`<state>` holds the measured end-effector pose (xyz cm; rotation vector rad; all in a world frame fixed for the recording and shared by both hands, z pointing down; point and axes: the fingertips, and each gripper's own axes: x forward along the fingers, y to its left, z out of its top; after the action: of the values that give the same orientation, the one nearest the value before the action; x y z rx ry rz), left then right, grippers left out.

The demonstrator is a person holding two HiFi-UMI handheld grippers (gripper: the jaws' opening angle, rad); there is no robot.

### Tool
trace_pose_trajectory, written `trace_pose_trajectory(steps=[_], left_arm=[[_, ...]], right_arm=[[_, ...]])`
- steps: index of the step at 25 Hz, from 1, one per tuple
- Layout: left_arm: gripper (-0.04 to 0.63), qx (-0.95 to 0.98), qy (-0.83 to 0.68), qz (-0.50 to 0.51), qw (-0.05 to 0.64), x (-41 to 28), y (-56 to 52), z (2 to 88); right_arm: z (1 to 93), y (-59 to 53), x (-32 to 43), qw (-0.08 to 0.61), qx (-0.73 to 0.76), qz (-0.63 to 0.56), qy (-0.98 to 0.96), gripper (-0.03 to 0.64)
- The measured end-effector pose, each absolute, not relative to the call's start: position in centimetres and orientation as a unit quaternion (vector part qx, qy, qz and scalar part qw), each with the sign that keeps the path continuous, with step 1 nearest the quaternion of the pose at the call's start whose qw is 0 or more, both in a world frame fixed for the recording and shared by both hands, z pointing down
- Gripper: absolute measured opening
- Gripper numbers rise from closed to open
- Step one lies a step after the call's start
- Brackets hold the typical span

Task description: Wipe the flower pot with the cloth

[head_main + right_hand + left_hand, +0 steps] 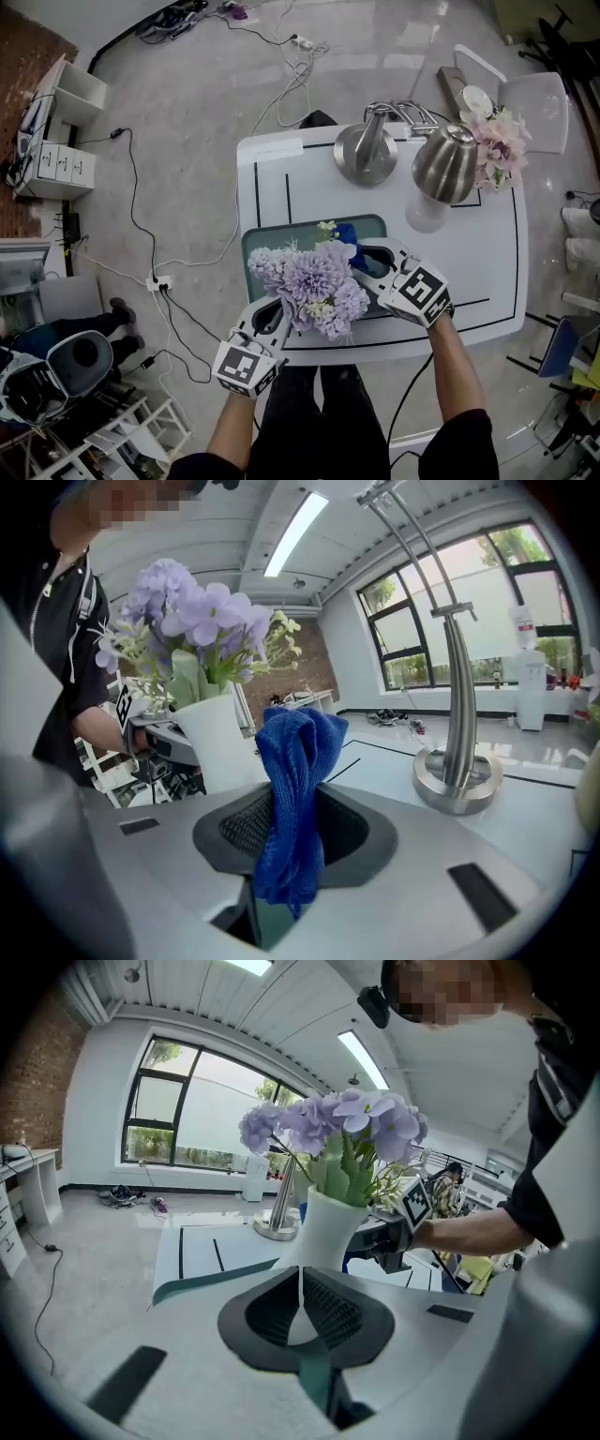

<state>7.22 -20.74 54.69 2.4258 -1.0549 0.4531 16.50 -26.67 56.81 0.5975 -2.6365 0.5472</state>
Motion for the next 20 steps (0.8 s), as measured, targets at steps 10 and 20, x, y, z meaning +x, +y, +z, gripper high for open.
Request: trace_pose_trajectory(steps=[10, 20], left_arm=[[0.018, 0.885, -0.374, 0.167, 0.222, 6.4, -20.7, 54.8], [0.018, 0.903, -0.348, 0.148, 0.206, 5.5, -19.3, 52.5]], right_arm=[[61.3, -26.0, 17.4, 0.229, 0.250, 0.232, -0.912, 0.107], [56.2, -24.8, 23.8, 0.183, 0.505, 0.302, -0.788, 0.107]])
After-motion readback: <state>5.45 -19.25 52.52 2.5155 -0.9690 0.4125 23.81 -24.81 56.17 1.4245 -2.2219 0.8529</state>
